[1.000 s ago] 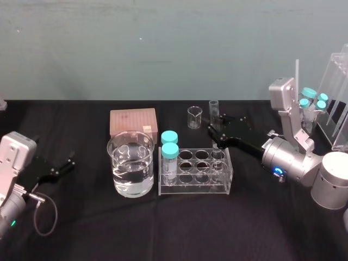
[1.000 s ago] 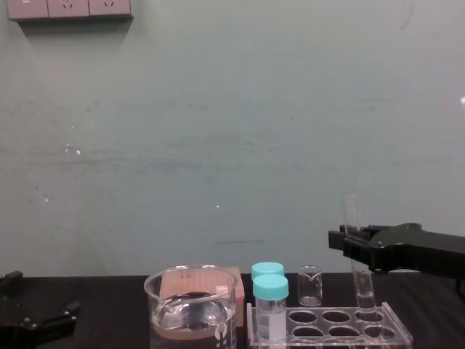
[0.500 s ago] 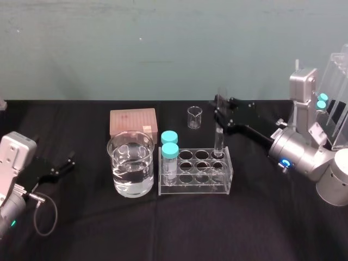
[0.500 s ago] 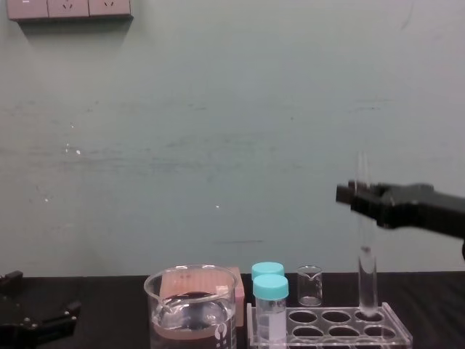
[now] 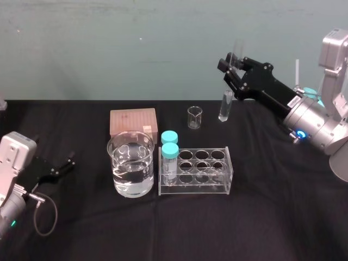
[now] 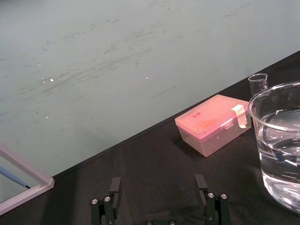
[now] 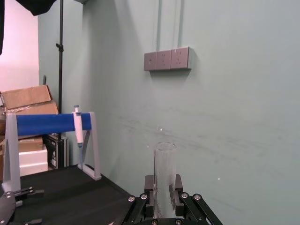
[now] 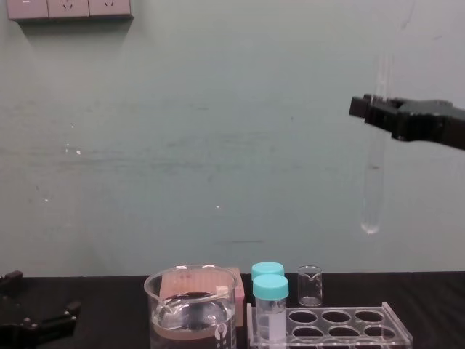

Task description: Hold the test tube with one hand and immerse one end into the beaker, then return it to the test tube rack.

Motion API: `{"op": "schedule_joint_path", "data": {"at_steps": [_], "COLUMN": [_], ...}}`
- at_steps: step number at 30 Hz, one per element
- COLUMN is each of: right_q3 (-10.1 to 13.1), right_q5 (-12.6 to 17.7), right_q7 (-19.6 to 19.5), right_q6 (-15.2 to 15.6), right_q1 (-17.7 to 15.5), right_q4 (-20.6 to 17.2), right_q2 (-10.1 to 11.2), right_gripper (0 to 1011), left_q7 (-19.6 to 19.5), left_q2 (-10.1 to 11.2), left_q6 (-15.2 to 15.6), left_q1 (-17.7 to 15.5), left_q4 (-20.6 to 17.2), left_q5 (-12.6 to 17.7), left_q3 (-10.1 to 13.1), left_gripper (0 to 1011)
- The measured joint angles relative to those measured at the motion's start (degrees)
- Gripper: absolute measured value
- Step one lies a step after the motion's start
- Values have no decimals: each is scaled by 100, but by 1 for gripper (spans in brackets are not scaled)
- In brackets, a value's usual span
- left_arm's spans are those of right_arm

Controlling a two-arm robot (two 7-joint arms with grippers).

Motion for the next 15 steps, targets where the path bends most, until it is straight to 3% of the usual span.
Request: {"op": "schedule_joint_path", "data": {"at_steps": [15], "right_q3": [67], "right_q5": [47], "right_q7": [-158], "right_q6": [93], "right_q1": [-70], "right_q4": [-275], "right_q2": [132], "right_gripper": [225], "left_q7": [0], "left_q2": [0], "left_q6": [0], "left_q1": [0], "left_q4": [0], "left_q5": [0], "left_q3": [0], "left_gripper": [1000]}}
